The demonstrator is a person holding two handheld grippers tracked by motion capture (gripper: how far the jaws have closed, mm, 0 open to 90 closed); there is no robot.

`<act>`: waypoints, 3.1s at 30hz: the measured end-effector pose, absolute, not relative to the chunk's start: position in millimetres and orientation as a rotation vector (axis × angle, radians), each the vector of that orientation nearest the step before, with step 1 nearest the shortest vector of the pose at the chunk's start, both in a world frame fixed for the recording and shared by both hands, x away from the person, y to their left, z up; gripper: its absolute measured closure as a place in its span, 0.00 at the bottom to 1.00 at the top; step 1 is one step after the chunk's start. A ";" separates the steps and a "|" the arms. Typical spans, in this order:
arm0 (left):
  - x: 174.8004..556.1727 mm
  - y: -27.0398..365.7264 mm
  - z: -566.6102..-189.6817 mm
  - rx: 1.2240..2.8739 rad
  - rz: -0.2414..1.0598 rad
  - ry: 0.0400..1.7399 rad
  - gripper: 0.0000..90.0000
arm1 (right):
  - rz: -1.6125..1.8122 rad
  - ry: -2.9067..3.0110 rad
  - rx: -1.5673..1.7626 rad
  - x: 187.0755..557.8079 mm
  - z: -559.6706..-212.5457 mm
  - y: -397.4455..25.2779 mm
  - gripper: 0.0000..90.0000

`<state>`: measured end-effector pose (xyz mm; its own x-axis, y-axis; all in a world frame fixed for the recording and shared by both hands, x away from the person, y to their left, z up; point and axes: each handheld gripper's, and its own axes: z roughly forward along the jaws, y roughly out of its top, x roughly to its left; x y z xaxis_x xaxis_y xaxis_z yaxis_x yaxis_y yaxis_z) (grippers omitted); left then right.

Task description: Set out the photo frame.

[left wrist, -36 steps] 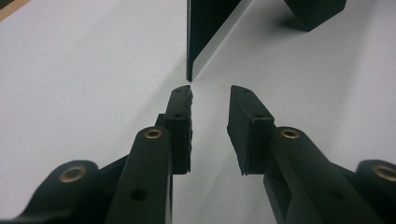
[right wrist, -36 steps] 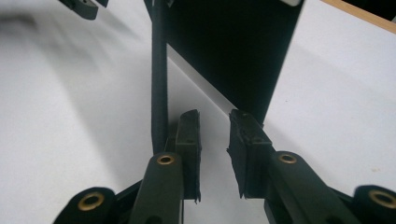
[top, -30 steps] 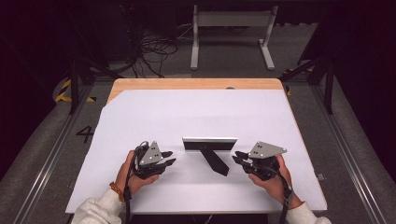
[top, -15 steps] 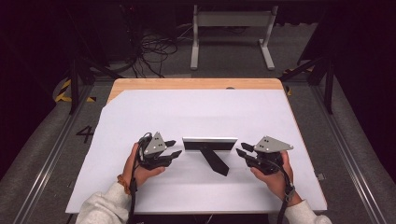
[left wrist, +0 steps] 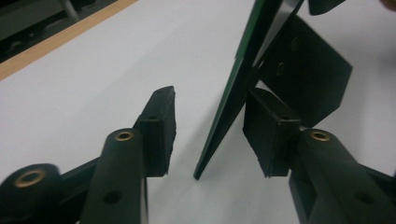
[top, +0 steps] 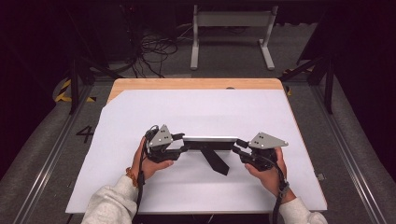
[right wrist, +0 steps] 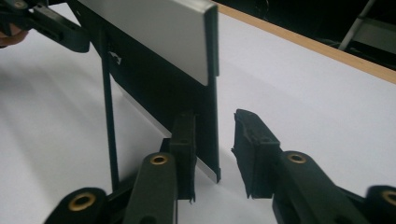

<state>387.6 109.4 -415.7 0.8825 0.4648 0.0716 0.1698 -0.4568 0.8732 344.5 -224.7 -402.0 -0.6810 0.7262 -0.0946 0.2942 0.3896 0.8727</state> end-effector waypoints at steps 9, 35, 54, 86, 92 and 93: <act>383.8 105.4 -414.0 2.057 0.348 0.409 0.81 | 1.264 2.166 0.843 342.0 -399.3 -221.8 0.84; 364.8 103.3 -409.0 2.121 0.390 0.383 0.91 | 1.247 2.135 0.913 363.9 -401.7 -213.5 0.83; 356.2 102.5 -408.4 2.141 0.422 0.370 0.89 | 1.223 2.124 0.920 365.9 -402.3 -209.7 0.81; 346.1 109.4 -401.7 2.136 0.411 0.339 0.94 | 1.308 2.099 0.849 358.2 -395.9 -199.8 0.98; 344.3 107.2 -401.4 2.137 0.399 0.328 0.94 | 1.311 2.107 0.845 360.7 -396.9 -193.7 0.97; 343.9 106.8 -401.4 2.137 0.396 0.327 0.93 | 1.311 2.111 0.841 360.5 -397.0 -191.5 0.97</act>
<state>343.9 106.8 -401.4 0.9135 0.3752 0.1573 0.0836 -0.5516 0.8299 360.5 -191.5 -397.0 -0.6766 0.7296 -0.0993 0.2342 0.3411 0.9104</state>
